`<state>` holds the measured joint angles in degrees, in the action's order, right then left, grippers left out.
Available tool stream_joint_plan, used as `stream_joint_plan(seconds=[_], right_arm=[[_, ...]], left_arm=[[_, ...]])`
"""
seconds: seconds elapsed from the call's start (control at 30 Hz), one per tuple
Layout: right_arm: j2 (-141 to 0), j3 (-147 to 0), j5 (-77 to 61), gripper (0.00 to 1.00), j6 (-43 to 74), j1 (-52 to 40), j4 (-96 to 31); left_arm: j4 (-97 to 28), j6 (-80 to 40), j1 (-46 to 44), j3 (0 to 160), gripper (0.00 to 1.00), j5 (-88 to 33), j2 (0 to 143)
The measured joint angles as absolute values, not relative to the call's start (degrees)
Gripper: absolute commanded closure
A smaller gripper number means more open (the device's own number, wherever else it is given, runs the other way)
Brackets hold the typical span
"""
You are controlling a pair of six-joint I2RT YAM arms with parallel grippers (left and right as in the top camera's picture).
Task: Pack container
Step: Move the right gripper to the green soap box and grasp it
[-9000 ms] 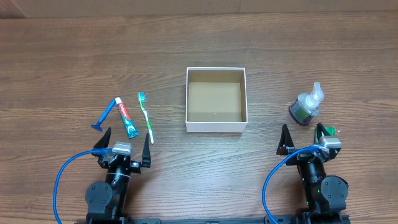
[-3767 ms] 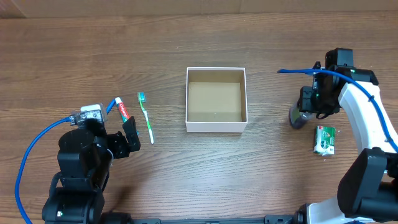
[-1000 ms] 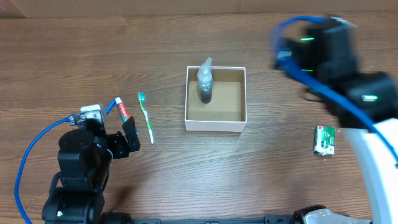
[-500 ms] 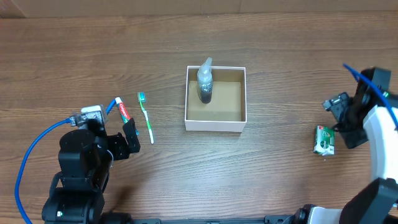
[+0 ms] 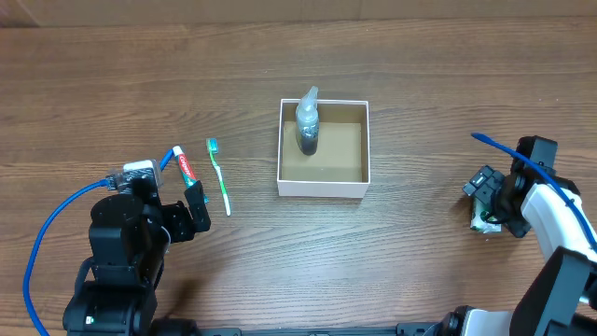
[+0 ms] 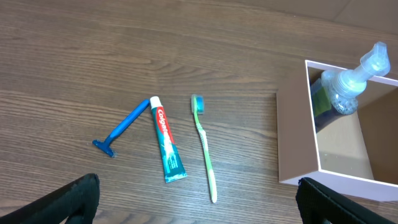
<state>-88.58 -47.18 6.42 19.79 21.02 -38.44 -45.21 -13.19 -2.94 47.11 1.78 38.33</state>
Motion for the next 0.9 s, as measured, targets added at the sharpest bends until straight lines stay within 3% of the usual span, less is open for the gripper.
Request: stream_joint_plan(seconds=[0.33,0.73,0.9], right_arm=[[-93.93,-47.35,4.54,0.01,16.16,20.97,-37.80],[-95.15,-48.49,4.73,0.37,14.57,21.30,-37.65],[-95.15,-48.53,4.51,0.45,14.52,21.39,-37.56]], left_arm=[[-45.06,-13.19,-2.94,47.11,0.00,1.80,38.33],[-45.04,-13.19,-2.94,47.11,0.00,1.78,38.33],[-45.01,-13.19,-2.94,47.11,0.00,1.78,38.33]])
